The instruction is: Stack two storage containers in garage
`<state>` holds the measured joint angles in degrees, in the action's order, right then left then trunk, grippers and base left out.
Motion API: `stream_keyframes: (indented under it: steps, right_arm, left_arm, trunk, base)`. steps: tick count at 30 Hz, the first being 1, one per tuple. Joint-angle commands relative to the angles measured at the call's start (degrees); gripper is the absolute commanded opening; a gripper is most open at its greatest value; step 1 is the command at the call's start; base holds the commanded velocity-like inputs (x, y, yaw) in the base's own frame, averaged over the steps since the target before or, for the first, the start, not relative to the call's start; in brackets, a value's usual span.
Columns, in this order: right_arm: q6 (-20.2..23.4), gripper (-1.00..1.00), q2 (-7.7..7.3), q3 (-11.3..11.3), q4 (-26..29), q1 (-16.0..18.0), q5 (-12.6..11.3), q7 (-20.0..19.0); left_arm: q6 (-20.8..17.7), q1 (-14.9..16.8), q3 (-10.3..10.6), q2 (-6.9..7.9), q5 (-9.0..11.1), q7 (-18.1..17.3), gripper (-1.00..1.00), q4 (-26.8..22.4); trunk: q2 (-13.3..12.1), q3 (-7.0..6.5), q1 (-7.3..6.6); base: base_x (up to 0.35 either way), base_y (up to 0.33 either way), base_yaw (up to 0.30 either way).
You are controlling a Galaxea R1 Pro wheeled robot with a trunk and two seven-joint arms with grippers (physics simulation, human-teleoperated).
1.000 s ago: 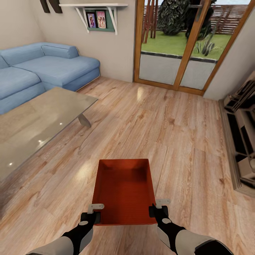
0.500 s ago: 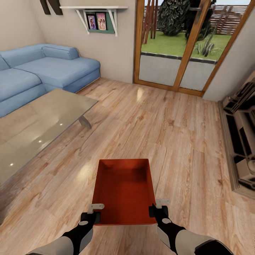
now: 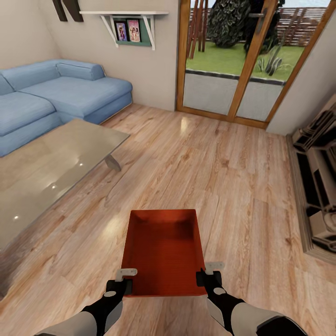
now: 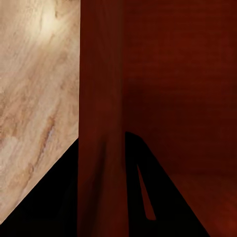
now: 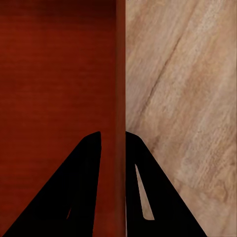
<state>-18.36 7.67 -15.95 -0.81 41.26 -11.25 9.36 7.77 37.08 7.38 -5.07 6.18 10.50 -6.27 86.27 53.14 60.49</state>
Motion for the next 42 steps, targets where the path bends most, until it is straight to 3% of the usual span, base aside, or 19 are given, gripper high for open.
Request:
stream_keyframes:
  steps: [1,42]
  right_arm:
    - [0.0,-1.00,0.24,2.9,0.1,0.1,0.7,0.0]
    - [0.0,-1.00,0.24,2.8,0.1,0.1,0.7,0.0]
  left_arm:
    - [0.1,0.0,-0.5,-0.02,0.7,0.5,-1.00,0.1]
    - [0.1,0.0,-0.5,-0.02,0.7,0.5,-1.00,0.1]
  trunk:
    - [-0.4,-0.15,-0.23]
    - [-16.8,-7.51,-9.23]
  base:
    - [0.000,0.000,0.000]
    - [0.000,0.000,0.000]
